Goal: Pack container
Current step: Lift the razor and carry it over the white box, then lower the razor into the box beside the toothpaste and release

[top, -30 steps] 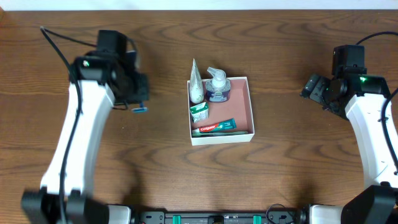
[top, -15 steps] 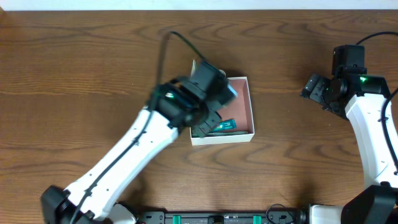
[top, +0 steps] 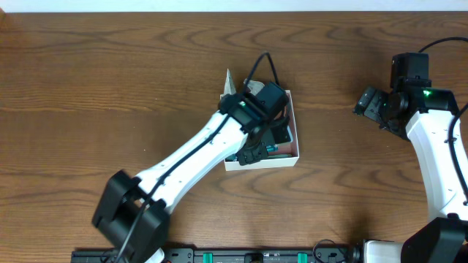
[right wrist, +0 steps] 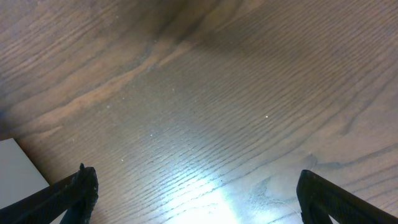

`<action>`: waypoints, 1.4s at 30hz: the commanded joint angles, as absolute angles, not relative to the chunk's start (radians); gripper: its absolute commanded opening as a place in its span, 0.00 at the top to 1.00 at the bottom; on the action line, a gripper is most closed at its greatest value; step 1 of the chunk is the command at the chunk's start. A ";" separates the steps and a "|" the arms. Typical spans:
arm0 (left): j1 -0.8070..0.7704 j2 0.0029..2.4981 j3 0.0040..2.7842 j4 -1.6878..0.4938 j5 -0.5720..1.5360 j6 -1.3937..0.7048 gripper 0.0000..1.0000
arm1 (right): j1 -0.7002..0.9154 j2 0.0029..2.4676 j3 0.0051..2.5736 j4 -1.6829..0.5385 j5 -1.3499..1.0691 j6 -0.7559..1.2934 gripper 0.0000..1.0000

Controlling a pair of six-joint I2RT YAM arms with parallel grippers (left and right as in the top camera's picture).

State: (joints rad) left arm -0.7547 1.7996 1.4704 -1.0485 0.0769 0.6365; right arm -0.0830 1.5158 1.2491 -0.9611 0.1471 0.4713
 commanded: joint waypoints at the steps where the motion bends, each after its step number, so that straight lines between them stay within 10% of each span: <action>1: -0.754 1.839 1.476 -1.053 0.070 0.722 0.94 | -0.091 1.521 1.262 -0.962 0.153 0.485 0.01; 6: -0.754 1.862 1.476 -1.053 0.070 0.722 0.93 | -0.091 1.521 1.262 -0.962 0.153 0.485 0.01; 10: -0.754 1.862 1.476 -1.053 0.070 0.722 0.24 | -0.091 1.521 1.262 -0.962 0.153 0.485 0.01; 13: -0.754 1.861 1.476 -1.053 0.070 0.721 0.07 | -0.091 1.521 1.262 -0.962 0.153 0.485 0.01; 30: -0.789 1.609 1.477 -0.987 0.059 0.655 0.02 | -0.091 1.521 1.262 -0.962 0.153 0.485 0.01; 42: -0.794 1.446 1.477 -0.968 0.078 0.125 0.02 | -0.091 1.521 1.262 -0.962 0.153 0.485 0.01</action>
